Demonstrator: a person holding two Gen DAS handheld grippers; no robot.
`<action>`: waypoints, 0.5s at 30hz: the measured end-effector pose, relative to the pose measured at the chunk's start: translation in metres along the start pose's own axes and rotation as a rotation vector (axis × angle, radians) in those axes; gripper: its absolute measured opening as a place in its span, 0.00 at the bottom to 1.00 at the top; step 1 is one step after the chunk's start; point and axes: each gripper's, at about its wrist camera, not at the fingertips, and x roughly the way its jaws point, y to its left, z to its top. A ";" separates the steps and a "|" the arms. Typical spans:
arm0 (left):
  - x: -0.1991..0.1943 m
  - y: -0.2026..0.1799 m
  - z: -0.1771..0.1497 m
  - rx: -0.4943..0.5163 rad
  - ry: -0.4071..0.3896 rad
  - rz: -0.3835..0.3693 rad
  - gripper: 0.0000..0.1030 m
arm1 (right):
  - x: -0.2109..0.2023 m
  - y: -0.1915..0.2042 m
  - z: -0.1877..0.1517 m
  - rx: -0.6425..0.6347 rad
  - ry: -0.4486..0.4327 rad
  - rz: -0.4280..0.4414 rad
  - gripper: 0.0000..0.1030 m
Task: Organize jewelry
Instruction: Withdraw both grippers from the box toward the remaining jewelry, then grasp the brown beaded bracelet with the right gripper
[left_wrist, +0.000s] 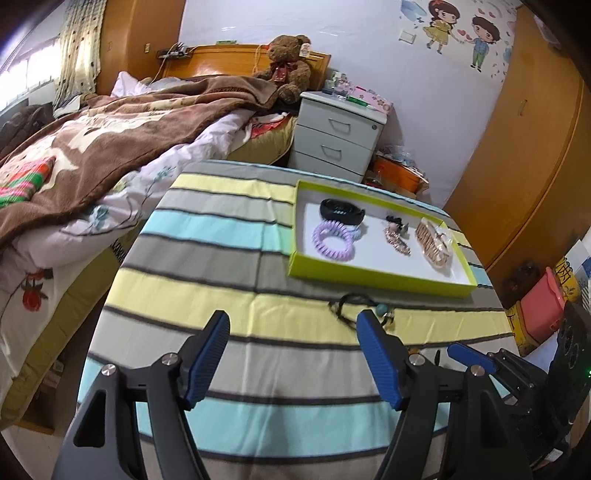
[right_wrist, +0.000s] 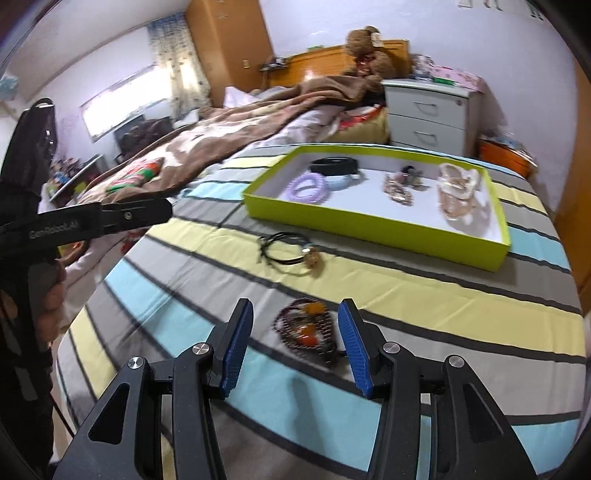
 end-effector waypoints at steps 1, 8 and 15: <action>0.000 0.002 -0.003 -0.005 0.002 0.002 0.71 | 0.003 0.003 -0.001 -0.022 0.013 0.005 0.47; 0.003 0.009 -0.017 -0.016 0.036 0.009 0.72 | 0.023 0.018 -0.008 -0.137 0.110 -0.003 0.47; 0.003 0.013 -0.019 -0.026 0.044 0.004 0.72 | 0.030 0.028 -0.011 -0.236 0.147 -0.074 0.47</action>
